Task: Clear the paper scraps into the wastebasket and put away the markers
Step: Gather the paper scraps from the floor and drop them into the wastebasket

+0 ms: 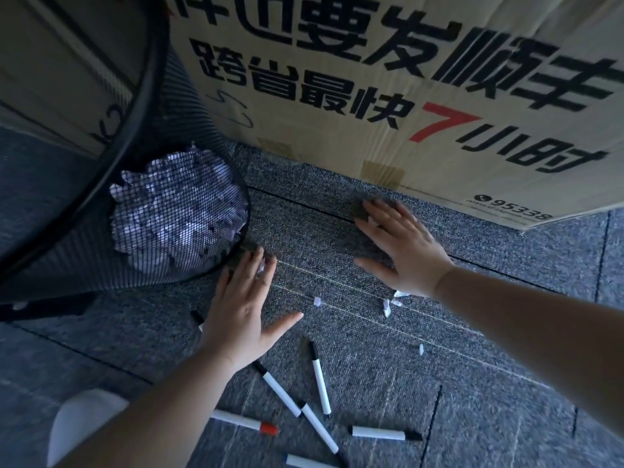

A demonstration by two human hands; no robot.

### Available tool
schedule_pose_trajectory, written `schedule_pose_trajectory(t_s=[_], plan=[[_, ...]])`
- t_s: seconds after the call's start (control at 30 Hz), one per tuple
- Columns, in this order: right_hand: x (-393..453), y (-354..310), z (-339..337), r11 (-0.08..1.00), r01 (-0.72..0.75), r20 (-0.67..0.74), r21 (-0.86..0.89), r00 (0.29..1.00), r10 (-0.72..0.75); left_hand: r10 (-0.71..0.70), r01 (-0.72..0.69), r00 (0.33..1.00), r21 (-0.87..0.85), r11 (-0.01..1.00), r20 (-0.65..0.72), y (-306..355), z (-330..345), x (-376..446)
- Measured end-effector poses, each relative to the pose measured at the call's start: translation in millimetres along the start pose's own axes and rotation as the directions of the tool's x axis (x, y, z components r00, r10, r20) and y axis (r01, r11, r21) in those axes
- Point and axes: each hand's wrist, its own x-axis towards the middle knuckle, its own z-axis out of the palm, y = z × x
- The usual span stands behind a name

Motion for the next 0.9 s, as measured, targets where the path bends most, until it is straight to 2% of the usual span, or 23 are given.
schedule_pose_trajectory(t_s=[0.2,0.33,0.43,0.5,0.6,0.7,0.77,0.83,0.9], plan=[[-46,-19,11,0.984,0.076,0.044,0.160,0.996,-0.083,0.068,-0.082,0.996,-0.265,0.961,-0.062,24,11,-2],[-90,-15,21,0.992,0.109,0.091,0.070,0.989,-0.115,0.118,-0.153,0.985,-0.314,0.937,-0.129,25,12,1],[-113,-7,33,0.978,0.209,0.110,0.002,0.972,-0.208,0.239,-0.270,0.956,-0.199,0.942,-0.167,14,11,-3],[-114,-2,39,0.968,0.246,0.091,-0.038,0.966,-0.242,0.266,-0.275,0.956,-0.069,0.959,-0.122,1,10,-7],[-94,-3,38,0.973,0.223,0.048,-0.068,0.974,-0.220,0.279,-0.275,0.959,0.073,0.959,-0.047,-15,11,-8],[-60,-12,30,0.979,0.189,0.031,-0.078,0.982,-0.187,0.352,-0.344,0.933,0.104,0.933,-0.070,-14,13,1],[-40,-18,27,0.971,0.225,0.045,-0.085,0.974,-0.222,0.394,-0.381,0.913,0.122,0.917,-0.110,-8,13,8],[-30,-22,28,0.954,0.288,0.019,-0.079,0.958,-0.287,0.388,-0.371,0.905,0.123,0.921,-0.174,2,15,13],[-29,-22,31,0.938,0.334,-0.065,-0.093,0.938,-0.341,0.350,-0.329,0.905,0.122,0.936,-0.243,15,18,18]])
